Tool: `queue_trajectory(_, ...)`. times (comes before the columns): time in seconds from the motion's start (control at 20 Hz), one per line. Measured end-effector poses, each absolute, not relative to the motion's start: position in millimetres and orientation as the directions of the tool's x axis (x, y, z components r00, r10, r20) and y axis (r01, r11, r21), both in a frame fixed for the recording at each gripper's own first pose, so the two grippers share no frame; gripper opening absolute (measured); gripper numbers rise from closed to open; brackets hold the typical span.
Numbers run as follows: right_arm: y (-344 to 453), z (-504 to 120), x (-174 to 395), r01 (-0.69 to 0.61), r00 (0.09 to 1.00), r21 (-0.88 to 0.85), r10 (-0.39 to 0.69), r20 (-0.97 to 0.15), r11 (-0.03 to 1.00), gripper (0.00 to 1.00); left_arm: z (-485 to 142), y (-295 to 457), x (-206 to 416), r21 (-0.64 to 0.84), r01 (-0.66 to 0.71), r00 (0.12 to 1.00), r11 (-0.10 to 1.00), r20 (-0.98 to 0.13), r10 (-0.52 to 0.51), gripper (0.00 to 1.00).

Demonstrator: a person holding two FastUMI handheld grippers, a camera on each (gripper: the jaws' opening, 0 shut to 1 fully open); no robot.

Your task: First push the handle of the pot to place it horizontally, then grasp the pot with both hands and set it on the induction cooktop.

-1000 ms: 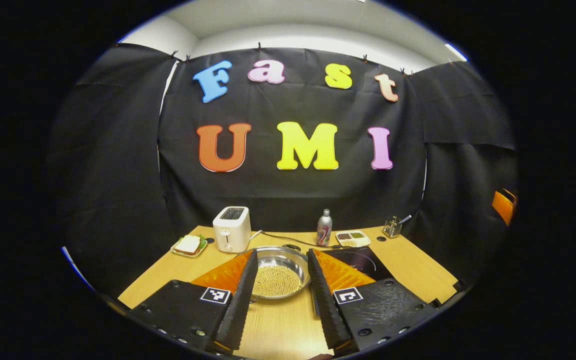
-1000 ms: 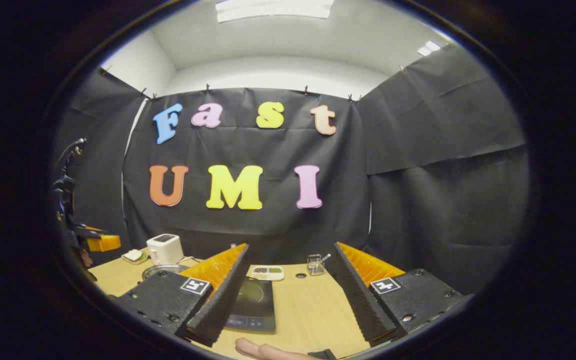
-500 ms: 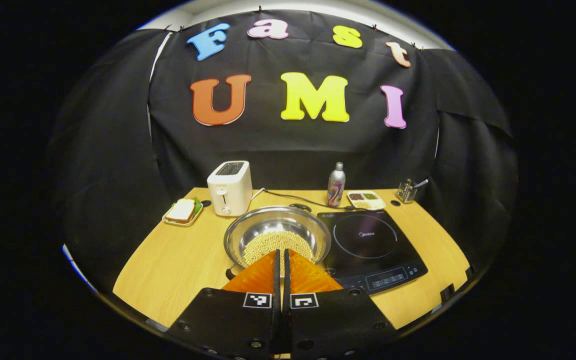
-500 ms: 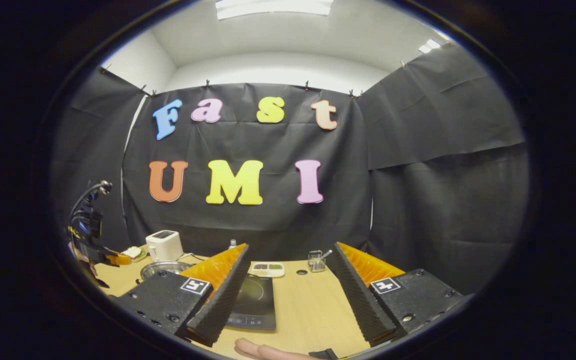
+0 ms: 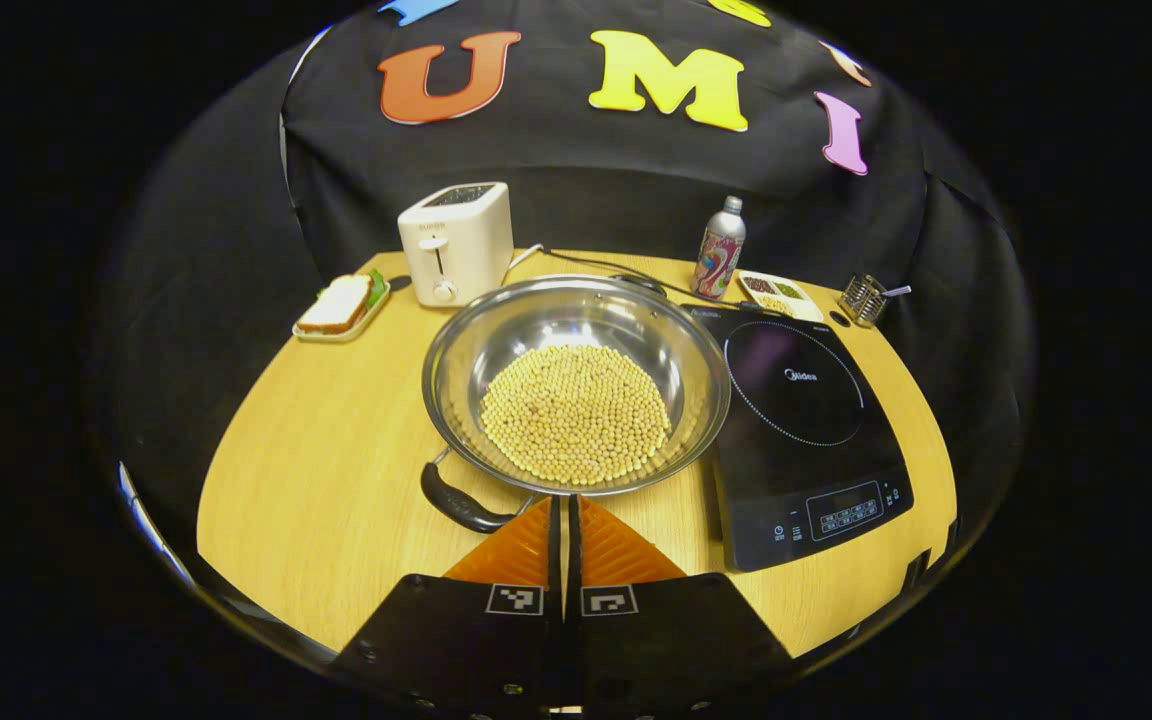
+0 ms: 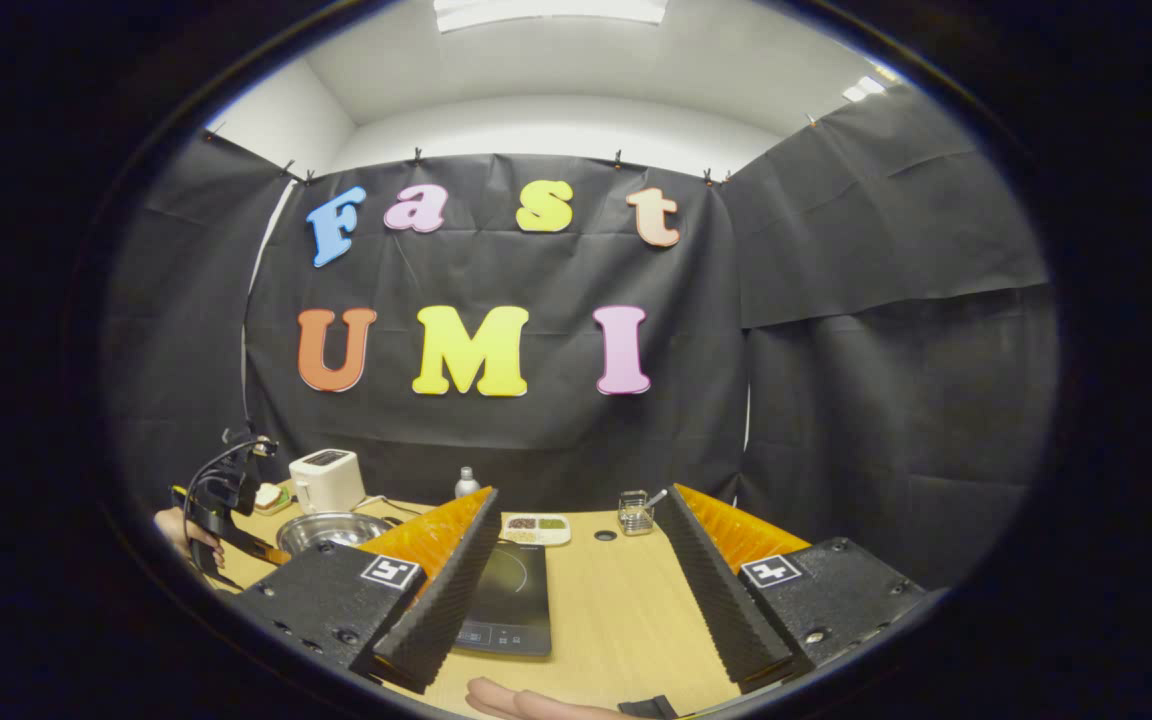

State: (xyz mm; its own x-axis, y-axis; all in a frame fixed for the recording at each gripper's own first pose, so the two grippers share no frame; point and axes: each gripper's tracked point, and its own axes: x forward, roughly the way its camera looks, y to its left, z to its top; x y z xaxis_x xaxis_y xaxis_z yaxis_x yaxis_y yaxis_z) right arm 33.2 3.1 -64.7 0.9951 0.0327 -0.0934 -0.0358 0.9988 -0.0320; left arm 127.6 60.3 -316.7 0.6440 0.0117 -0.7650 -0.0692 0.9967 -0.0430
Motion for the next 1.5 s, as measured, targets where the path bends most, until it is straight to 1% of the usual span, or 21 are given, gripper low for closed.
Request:
queue_trajectory(0.1,4,-67,35,-0.037,0.995,-0.031,0.034,-0.098,0.999,0.99,-330,73,130,-0.004,-0.103,0.615,0.995,-0.786,0.061,0.0)
queue_trajectory(0.15,5,-71,36,-0.039,0.994,-0.034,0.035,-0.103,0.999,0.99,-338,72,129,-0.008,-0.105,0.597,0.994,-0.8,0.057,0.11)
queue_trajectory(0.2,5,-72,37,-0.041,0.994,-0.037,0.037,-0.106,0.998,0.99,-343,74,129,-0.003,-0.113,0.586,0.994,-0.807,0.064,0.0)
queue_trajectory(0.25,6,-75,39,-0.042,0.993,-0.041,0.038,-0.111,0.998,0.99,-345,76,130,-0.001,-0.116,0.58,0.993,-0.812,0.067,0.11)
queue_trajectory(0.3,5,-78,40,-0.042,0.992,-0.044,0.037,-0.118,0.998,0.99,-346,75,130,-0.016,-0.116,0.576,0.993,-0.815,0.054,0.0)
queue_trajectory(0.35,6,-81,42,-0.043,0.992,-0.045,0.037,-0.123,0.998,1.0,-346,74,130,-0.035,-0.121,0.577,0.992,-0.816,0.042,0.0)
queue_trajectory(0.5,14,-81,46,-0.078,0.99,-0.025,0.074,-0.116,0.997,0.99,-345,74,132,-0.071,-0.124,0.586,0.99,-0.81,0.016,0.0)
queue_trajectory(0.65,15,-82,50,-0.074,0.991,-0.007,0.073,-0.108,0.997,1.0,-350,83,133,-0.057,-0.134,0.58,0.989,-0.814,0.032,0.0)
queue_trajectory(0.7,16,-81,50,-0.074,0.992,-0.004,0.073,-0.106,0.997,0.99,-351,89,134,-0.056,-0.148,0.577,0.987,-0.816,0.04,0.0)
queue_trajectory(0.75,17,-81,51,-0.073,0.992,-0.002,0.072,-0.102,0.997,1.0,-351,96,135,-0.06,-0.172,0.583,0.983,-0.811,0.053,0.1)
queue_trajectory(0.8,17,-81,52,-0.065,0.993,-0.005,0.064,-0.101,0.998,0.99,-350,102,139,-0.063,-0.195,0.589,0.979,-0.805,0.065,0.11)
queue_trajectory(0.85,16,-82,53,-0.055,0.993,-0.011,0.054,-0.103,0.998,0.99,-352,106,140,-0.067,-0.205,0.591,0.977,-0.804,0.069,0.0)
queue_trajectory(0.9,17,-80,53,-0.057,0.994,-0.016,0.055,-0.096,0.998,0.99,-353,111,141,-0.073,-0.212,0.594,0.975,-0.802,0.069,0.0)
queue_trajectory(0.95,25,-77,51,-0.071,0.994,-0.017,0.069,-0.088,0.997,0.99,-353,115,143,-0.081,-0.222,0.596,0.972,-0.8,0.069,0.11)
queue_trajectory(1.0,29,-75,51,-0.077,0.994,-0.018,0.075,-0.081,0.997,1.0,-353,121,144,-0.091,-0.235,0.595,0.968,-0.801,0.069,0.1)
queue_trajectory(1.05,31,-75,53,-0.081,0.994,-0.019,0.079,-0.075,0.997,0.99,-352,126,146,-0.094,-0.244,0.595,0.965,-0.8,0.072,0.0)
queue_trajectory(1.15,40,-76,55,-0.095,0.993,-0.017,0.093,-0.076,0.995,0.99,-355,136,147,-0.074,-0.247,0.588,0.966,-0.804,0.089,0.0)
queue_trajectory(1.2,43,-79,56,-0.099,0.992,-0.016,0.098,-0.082,0.995,1.0,-357,147,146,-0.043,-0.258,0.574,0.965,-0.811,0.118,0.0)
queue_trajectory(1.4,50,-80,64,-0.091,0.993,-0.028,0.089,-0.077,0.995,0.99,-359,158,155,-0.077,-0.28,0.567,0.957,-0.818,0.1,0.0)
queue_trajectory(1.45,52,-80,66,-0.087,0.993,-0.03,0.085,-0.078,0.996,0.99,-360,162,158,-0.081,-0.283,0.567,0.956,-0.818,0.099,0.11)
queue_trajectory(1.5,54,-81,68,-0.085,0.993,-0.03,0.083,-0.08,0.996,0.99,-360,166,161,-0.086,-0.289,0.567,0.954,-0.818,0.098,0.0)
